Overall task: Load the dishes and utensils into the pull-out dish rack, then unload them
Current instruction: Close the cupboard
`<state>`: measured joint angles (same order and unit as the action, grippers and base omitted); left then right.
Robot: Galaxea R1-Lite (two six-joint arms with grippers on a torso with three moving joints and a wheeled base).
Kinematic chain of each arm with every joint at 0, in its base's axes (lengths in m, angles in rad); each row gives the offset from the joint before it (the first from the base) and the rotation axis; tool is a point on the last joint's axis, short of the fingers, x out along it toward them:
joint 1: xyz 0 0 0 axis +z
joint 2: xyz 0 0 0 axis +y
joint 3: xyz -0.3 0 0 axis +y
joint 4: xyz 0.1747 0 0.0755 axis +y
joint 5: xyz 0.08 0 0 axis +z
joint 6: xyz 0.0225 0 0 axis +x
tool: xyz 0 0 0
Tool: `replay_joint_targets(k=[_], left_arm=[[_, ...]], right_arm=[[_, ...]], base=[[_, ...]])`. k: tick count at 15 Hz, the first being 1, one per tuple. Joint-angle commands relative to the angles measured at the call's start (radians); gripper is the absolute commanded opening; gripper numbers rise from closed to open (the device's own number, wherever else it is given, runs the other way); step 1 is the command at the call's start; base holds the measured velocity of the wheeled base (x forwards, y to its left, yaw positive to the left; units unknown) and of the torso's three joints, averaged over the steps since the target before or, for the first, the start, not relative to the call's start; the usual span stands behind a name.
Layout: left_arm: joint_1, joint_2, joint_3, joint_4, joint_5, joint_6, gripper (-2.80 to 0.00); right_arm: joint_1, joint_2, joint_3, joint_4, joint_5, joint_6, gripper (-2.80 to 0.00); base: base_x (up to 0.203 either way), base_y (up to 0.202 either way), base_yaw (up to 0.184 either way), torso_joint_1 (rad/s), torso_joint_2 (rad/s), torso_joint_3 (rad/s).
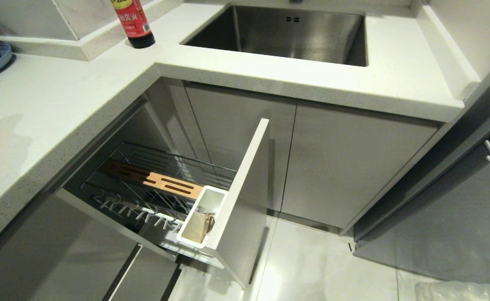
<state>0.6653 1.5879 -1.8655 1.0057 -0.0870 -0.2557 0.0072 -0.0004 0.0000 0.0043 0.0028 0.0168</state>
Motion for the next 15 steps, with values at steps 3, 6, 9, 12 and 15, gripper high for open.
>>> replay_joint_targets(k=[3,6,9,12,15], left_arm=[[0.000,-0.001,-0.001,0.005,0.000,-0.002,0.00],[0.000,-0.006,-0.001,0.005,0.000,-0.002,0.00],[0.000,-0.014,-0.001,0.007,0.001,-0.002,0.00],[0.000,-0.026,-0.009,0.006,0.003,-0.005,0.00],[0.001,-0.037,-0.016,0.006,0.013,-0.016,0.00]], right_arm=[[0.000,0.000,0.000,0.000,0.000,0.000,-2.80],[0.000,0.000,0.000,0.000,0.000,0.000,-2.80],[0.000,0.000,0.000,0.000,0.000,0.000,-2.80],[0.000,0.000,0.000,0.000,0.000,0.000,-2.80],[0.000,0.000,0.000,0.000,0.000,0.000,-2.80]], base=[[0.000,0.000,0.000,0.000,0.00,0.000],[0.000,0.000,0.000,0.000,0.00,0.000],[0.000,0.000,0.000,0.000,0.00,0.000],[0.000,0.000,0.000,0.000,0.00,0.000],[0.000,0.000,0.000,0.000,0.00,0.000]])
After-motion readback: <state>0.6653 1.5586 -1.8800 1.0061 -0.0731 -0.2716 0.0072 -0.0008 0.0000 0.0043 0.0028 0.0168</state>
